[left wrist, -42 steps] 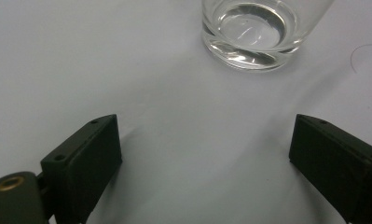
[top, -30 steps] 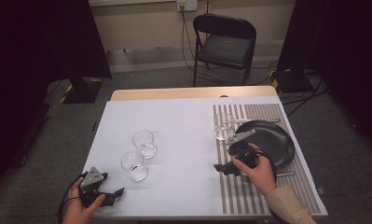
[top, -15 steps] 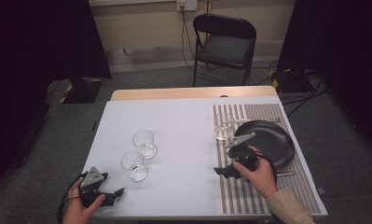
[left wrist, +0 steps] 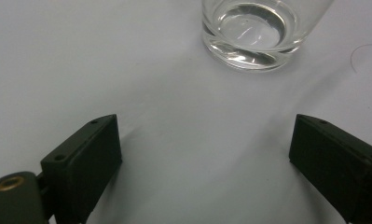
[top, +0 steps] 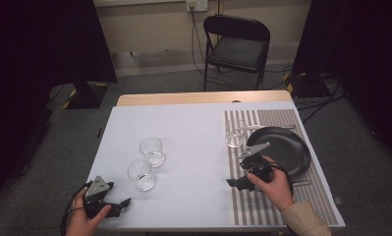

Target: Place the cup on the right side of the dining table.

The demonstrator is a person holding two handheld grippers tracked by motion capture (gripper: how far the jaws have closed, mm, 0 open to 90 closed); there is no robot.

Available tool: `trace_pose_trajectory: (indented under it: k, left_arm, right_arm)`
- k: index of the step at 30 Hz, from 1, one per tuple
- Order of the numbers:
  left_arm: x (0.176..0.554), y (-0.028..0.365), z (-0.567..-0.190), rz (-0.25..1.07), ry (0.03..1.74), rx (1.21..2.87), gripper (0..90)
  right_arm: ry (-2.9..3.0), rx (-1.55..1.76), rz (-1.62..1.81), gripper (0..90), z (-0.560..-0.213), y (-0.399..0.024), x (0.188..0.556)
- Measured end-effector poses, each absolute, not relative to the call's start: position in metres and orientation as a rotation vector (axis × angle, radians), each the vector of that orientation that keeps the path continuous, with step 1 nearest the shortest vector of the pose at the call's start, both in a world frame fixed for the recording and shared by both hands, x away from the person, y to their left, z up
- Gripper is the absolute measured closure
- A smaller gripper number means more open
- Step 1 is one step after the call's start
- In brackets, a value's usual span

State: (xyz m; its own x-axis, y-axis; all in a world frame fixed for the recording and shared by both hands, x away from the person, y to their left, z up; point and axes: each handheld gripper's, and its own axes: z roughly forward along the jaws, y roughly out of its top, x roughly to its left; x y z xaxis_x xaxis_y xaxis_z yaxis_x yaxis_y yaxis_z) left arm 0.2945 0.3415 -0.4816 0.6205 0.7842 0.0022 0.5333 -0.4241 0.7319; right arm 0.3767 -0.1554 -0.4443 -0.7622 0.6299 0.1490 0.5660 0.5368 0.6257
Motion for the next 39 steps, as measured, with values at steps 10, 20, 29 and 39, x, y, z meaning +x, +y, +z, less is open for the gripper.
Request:
trace_pose_trajectory:
  k: [10, 20, 29, 39]
  left_arm:
    - [0.294, 0.342, -0.481, 0.453, 1.031, 2.133, 8.3]
    - [0.294, 0.342, -0.482, 0.451, 1.029, 2.130, 8.3]
    - [0.294, 0.342, -0.481, 0.453, 1.031, 2.133, 8.2]
    - [0.294, 0.341, -0.482, 0.451, 1.029, 2.129, 8.3]
  right_arm:
    - [2.682, 1.041, 1.029, 13.9, -0.449, -0.159, 0.373]
    - [2.684, 1.056, 1.019, 13.9, -0.452, -0.164, 0.371]
    - [2.692, 1.050, 1.008, 13.9, -0.455, -0.165, 0.368]
    - [2.699, 1.023, 0.985, 13.9, -0.458, -0.167, 0.365]
